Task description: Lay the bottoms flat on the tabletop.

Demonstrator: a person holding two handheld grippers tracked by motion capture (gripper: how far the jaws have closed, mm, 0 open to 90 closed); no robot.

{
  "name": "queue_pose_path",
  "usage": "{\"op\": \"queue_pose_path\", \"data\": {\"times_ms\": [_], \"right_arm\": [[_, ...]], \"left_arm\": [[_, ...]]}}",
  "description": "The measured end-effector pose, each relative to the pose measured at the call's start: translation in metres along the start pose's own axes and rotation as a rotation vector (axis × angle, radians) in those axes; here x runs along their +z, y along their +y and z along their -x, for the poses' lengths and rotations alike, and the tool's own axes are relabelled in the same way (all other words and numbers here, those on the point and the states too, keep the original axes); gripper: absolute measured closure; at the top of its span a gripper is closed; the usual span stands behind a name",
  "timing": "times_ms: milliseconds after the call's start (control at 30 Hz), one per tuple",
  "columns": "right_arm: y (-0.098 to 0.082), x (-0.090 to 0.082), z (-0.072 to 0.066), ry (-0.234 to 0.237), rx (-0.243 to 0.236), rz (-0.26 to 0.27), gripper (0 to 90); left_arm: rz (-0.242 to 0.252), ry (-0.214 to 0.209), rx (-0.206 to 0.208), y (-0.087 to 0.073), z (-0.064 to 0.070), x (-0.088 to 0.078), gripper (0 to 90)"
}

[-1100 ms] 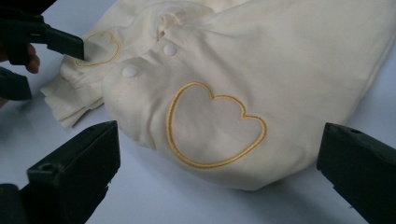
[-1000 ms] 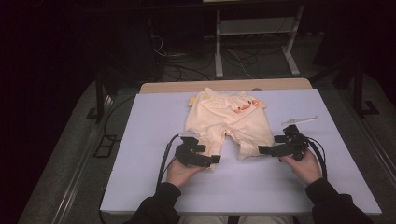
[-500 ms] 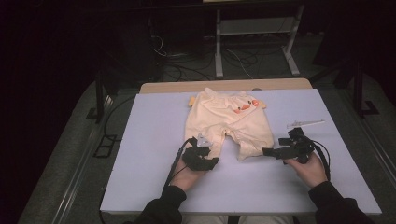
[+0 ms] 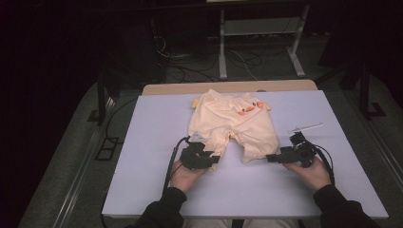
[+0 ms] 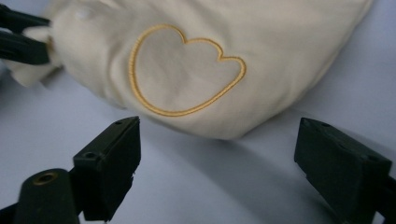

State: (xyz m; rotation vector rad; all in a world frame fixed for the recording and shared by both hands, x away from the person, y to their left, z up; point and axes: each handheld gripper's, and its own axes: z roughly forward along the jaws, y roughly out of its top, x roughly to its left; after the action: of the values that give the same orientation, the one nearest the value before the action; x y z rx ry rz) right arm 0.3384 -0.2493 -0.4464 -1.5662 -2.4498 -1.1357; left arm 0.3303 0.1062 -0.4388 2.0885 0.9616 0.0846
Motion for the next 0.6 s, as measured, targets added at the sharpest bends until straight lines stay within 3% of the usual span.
{"op": "queue_pose_path", "data": {"times_ms": [67, 100, 133, 200, 333, 367, 400, 500, 567, 600], "right_arm": [[0.004, 0.005, -0.002, -0.008, -0.049, 0.015, 27.5], [0.007, 0.007, -0.003, -0.005, -0.067, 0.012, 36.6], [0.010, 0.009, -0.004, 0.033, -0.103, 0.008, 52.2], [0.020, 0.008, -0.012, 0.017, -0.162, 0.008, 68.3], [0.037, 0.006, -0.021, -0.011, -0.190, 0.024, 74.0], [0.044, 0.005, -0.022, -0.010, -0.189, 0.029, 74.2], [0.060, 0.003, -0.027, -0.037, -0.197, 0.030, 74.3], [0.079, 0.003, -0.031, -0.046, -0.200, -0.004, 74.2], [0.105, 0.007, -0.034, -0.113, -0.198, -0.046, 70.6], [0.105, 0.007, -0.034, -0.113, -0.198, -0.046, 70.6]], "left_arm": [[0.008, -0.007, -0.007, 0.000, -0.001, -0.001, 64.2], [0.008, -0.011, -0.007, 0.000, -0.001, -0.001, 64.2], [0.007, -0.013, -0.007, 0.000, -0.001, -0.002, 64.2], [0.006, -0.015, -0.006, 0.000, -0.002, -0.001, 64.2], [0.007, -0.019, -0.011, 0.000, -0.002, -0.001, 64.2], [0.007, -0.020, -0.012, 0.000, -0.002, -0.002, 64.2], [0.007, -0.022, -0.013, 0.000, -0.003, -0.002, 64.2], [0.006, -0.028, -0.015, 0.000, -0.003, -0.001, 64.2], [0.008, -0.034, -0.023, 0.000, -0.004, -0.001, 64.2], [0.009, -0.036, -0.025, 0.000, -0.004, -0.001, 64.2]]}}
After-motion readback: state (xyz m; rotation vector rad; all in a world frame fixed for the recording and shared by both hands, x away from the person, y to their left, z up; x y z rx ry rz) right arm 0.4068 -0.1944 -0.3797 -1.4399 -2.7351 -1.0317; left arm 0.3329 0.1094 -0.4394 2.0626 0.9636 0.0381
